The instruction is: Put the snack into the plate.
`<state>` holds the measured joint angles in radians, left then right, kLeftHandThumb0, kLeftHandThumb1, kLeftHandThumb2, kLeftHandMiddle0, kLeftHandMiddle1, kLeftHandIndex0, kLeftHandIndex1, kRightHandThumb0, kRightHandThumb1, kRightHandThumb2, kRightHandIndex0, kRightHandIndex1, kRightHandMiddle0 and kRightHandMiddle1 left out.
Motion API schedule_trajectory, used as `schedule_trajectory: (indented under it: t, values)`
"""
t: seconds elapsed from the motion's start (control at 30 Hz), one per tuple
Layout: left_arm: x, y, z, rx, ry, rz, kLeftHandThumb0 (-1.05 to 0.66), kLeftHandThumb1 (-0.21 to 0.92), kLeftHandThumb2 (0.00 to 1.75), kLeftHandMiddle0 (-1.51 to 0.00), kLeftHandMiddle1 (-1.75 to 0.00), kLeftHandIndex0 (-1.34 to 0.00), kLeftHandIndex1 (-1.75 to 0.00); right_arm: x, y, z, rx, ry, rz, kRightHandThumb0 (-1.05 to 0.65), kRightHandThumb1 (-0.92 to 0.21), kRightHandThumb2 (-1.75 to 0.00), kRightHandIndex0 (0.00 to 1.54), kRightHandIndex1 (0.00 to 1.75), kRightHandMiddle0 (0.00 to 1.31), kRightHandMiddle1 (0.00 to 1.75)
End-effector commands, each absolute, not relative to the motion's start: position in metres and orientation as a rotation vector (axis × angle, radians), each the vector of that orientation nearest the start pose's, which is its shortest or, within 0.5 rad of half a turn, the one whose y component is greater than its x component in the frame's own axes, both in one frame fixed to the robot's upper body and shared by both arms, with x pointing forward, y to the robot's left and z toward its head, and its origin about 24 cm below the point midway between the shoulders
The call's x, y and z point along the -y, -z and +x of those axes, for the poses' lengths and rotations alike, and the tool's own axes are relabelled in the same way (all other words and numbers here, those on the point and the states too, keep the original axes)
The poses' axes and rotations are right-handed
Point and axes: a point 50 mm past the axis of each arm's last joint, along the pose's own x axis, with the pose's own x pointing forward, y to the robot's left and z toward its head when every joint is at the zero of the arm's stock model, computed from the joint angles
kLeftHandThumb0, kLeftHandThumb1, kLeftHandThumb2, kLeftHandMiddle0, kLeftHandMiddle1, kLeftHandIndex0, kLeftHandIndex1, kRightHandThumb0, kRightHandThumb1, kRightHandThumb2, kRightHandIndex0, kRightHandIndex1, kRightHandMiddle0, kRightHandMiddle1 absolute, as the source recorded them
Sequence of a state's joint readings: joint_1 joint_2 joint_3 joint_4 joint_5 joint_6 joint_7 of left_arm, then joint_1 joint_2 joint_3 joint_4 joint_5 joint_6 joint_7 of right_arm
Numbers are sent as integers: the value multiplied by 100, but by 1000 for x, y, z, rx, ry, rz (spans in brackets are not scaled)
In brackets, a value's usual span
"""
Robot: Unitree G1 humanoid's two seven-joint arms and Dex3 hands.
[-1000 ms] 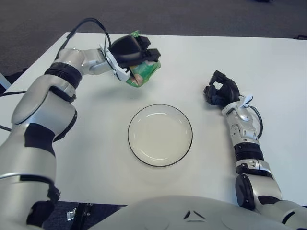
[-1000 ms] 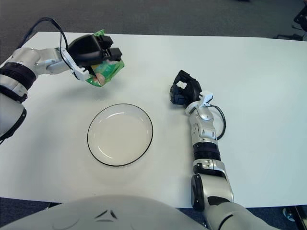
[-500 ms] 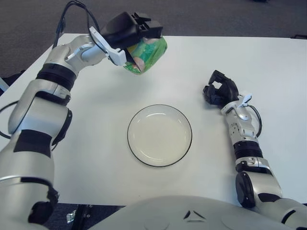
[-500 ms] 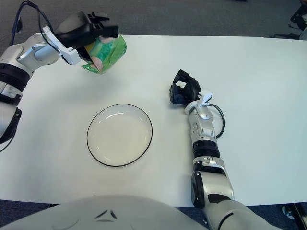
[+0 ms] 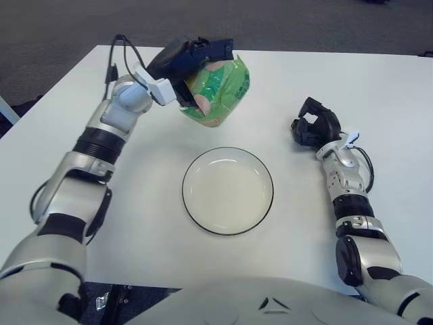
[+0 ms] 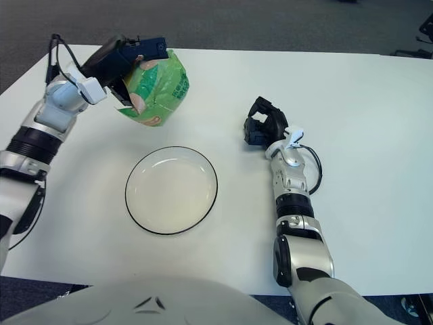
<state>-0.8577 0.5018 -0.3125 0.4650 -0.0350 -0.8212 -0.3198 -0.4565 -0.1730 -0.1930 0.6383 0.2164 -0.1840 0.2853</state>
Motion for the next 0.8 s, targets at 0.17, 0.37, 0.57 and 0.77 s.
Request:
schedule_trajectory:
  t: [0.17, 0.37, 0.57, 0.77]
  values:
    - [-110, -251, 323, 1083, 753, 618, 0, -12, 175, -99, -157, -73, -175, 198, -6, 314, -154, -101, 142, -52, -21, -145, 135, 175, 71, 175]
    - [-102, -242, 310, 1035, 862, 480, 0, -12, 175, -98, -158, -73, -175, 197, -5, 316, -152, -97, 140, -52, -21, -145, 135, 175, 70, 175]
    - [-95, -239, 306, 988, 935, 379, 0, -12, 175, -98, -157, -73, -175, 196, -6, 316, -152, -99, 142, -52, -21, -145, 135, 175, 70, 175]
    - [-84, -227, 299, 940, 1033, 251, -1, -12, 175, -98, -157, -73, -175, 195, -5, 316, -154, -93, 157, -52, -20, -145, 135, 175, 71, 175]
